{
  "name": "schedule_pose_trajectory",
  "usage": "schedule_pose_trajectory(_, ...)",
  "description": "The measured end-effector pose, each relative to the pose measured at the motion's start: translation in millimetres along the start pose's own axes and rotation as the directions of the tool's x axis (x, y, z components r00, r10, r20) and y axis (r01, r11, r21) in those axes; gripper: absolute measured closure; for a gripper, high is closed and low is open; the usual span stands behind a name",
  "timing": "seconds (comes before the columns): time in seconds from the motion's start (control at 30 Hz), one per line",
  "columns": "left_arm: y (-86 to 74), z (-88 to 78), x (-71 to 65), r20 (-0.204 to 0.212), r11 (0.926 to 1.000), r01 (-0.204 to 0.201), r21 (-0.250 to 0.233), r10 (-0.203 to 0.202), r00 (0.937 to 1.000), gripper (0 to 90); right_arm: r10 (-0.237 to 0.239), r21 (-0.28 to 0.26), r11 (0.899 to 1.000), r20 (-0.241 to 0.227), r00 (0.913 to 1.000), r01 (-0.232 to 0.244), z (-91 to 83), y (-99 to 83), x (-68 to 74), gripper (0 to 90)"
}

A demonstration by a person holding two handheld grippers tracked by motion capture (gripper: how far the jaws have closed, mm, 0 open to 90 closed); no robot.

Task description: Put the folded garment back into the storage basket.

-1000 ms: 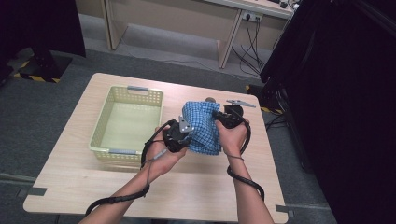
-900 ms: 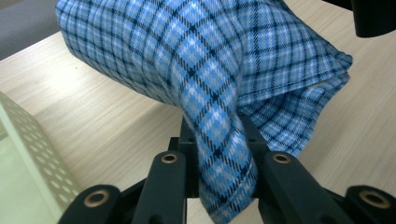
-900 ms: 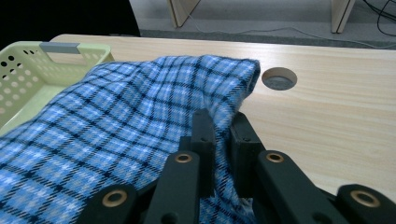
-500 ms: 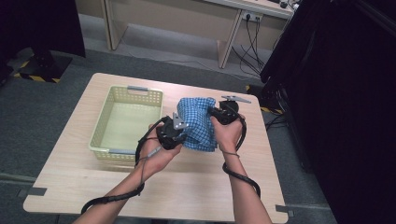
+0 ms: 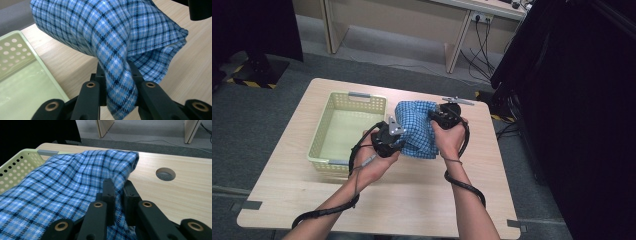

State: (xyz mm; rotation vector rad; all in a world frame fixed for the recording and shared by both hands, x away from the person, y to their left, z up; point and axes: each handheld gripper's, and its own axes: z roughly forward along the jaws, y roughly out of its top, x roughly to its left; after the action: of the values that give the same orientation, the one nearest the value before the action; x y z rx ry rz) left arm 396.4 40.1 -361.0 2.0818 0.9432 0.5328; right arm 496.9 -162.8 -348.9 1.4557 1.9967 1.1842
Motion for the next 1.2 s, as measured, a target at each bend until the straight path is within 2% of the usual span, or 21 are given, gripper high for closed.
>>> schedule_pose_trajectory(0.63,-3.4,-14.4,15.4,-0.026,0.9999,0.012,-0.004,-0.012,0.9996,77.2,-0.023,-0.003,1.000,-0.016,0.9996,0.023,5.3,13.5,21.5,83.5)
schedule_pose_trajectory(1.2,-12.5,-24.3,30.0,-0.048,0.9995,0.030,0.007,-0.030,0.9984,77.2,-0.041,-0.002,0.999,-0.036,0.9985,0.041,13.7,19.7,40.9,83.5)
